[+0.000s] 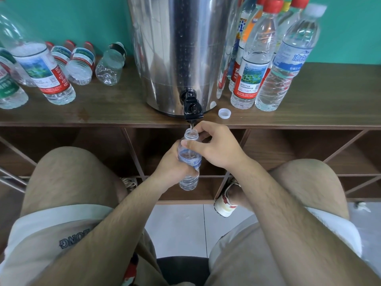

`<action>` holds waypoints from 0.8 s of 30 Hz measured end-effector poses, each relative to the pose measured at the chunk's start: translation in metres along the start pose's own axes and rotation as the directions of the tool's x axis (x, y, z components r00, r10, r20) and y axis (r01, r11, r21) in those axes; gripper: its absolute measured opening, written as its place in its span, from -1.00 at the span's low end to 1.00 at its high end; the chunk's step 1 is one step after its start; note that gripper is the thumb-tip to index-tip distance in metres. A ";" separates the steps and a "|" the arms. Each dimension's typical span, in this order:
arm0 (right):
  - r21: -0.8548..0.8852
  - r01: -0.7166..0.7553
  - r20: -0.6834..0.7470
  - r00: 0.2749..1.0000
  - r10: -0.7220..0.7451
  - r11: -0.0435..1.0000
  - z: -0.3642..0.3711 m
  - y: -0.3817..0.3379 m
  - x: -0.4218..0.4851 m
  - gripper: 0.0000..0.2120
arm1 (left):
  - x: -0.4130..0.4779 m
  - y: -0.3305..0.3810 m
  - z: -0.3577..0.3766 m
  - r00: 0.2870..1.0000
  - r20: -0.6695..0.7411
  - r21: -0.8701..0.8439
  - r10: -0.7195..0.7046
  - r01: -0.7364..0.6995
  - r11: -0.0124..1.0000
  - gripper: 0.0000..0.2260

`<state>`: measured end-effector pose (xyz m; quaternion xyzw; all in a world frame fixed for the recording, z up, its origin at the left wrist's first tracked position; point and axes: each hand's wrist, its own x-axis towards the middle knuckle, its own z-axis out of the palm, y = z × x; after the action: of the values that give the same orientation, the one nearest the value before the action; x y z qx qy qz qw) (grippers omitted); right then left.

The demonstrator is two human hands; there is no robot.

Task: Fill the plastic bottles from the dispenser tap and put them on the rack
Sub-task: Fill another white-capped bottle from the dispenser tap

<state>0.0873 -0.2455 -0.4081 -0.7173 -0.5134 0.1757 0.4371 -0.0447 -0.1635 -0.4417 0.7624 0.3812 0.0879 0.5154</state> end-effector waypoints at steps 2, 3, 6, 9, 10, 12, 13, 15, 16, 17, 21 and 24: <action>-0.004 0.000 0.002 1.000 0.000 1.000 0.000 0.000 0.000 -0.79 | 0.002 -0.001 0.001 1.000 -0.006 0.023 0.004 -0.004 1.000 -0.19; -0.007 -0.001 0.004 1.000 0.001 1.000 -0.001 0.000 0.000 -0.79 | 0.003 -0.002 0.002 1.000 -0.008 0.029 0.006 -0.006 1.000 -0.20; -0.010 -0.004 0.008 1.000 0.005 1.000 0.000 0.000 0.001 -0.78 | 0.005 -0.004 0.003 1.000 -0.015 0.053 0.007 -0.007 0.999 -0.20; -0.001 -0.001 0.006 1.000 0.001 1.000 0.000 0.000 0.001 -0.79 | 0.006 -0.004 0.004 1.000 -0.020 0.053 -0.002 0.003 0.999 -0.21; 0.007 -0.002 0.004 1.000 0.002 1.000 0.000 0.000 0.000 -0.79 | 0.006 -0.004 0.004 1.000 -0.022 0.061 0.000 0.001 0.998 -0.22; 0.018 -0.007 0.003 1.000 0.007 1.000 -0.001 0.000 0.000 -0.80 | 0.006 -0.003 0.004 1.000 -0.022 0.080 0.008 -0.006 0.997 -0.23; 0.018 -0.010 0.004 1.000 0.010 1.000 -0.001 0.000 0.000 -0.80 | 0.005 -0.003 0.003 1.000 -0.021 0.077 0.007 -0.006 0.997 -0.23; 0.013 -0.010 0.006 1.000 0.009 1.000 0.000 0.000 -0.001 -0.80 | 0.004 -0.002 0.003 1.000 -0.015 0.068 0.005 -0.004 0.998 -0.23; 0.011 -0.009 0.007 1.000 0.009 1.000 0.000 0.000 -0.001 -0.81 | 0.004 -0.001 0.003 1.000 -0.013 0.068 0.005 -0.004 0.998 -0.24; 0.011 -0.010 0.008 1.000 0.009 1.000 0.000 -0.001 -0.001 -0.81 | 0.003 -0.001 0.003 1.000 -0.012 0.065 0.005 -0.004 0.998 -0.24; 0.005 -0.013 0.010 1.000 0.013 1.000 -0.001 -0.001 -0.001 -0.81 | 0.002 0.000 0.003 1.000 -0.014 0.059 -0.003 0.004 0.998 -0.23; 0.004 -0.010 0.012 1.000 0.010 1.000 -0.001 -0.001 -0.001 -0.81 | 0.001 0.000 0.003 1.000 -0.005 0.072 -0.004 0.004 0.997 -0.23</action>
<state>0.0867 -0.2470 -0.4068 -0.7177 -0.5122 0.1834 0.4347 -0.0426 -0.1647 -0.4429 0.7795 0.3871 0.0749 0.4868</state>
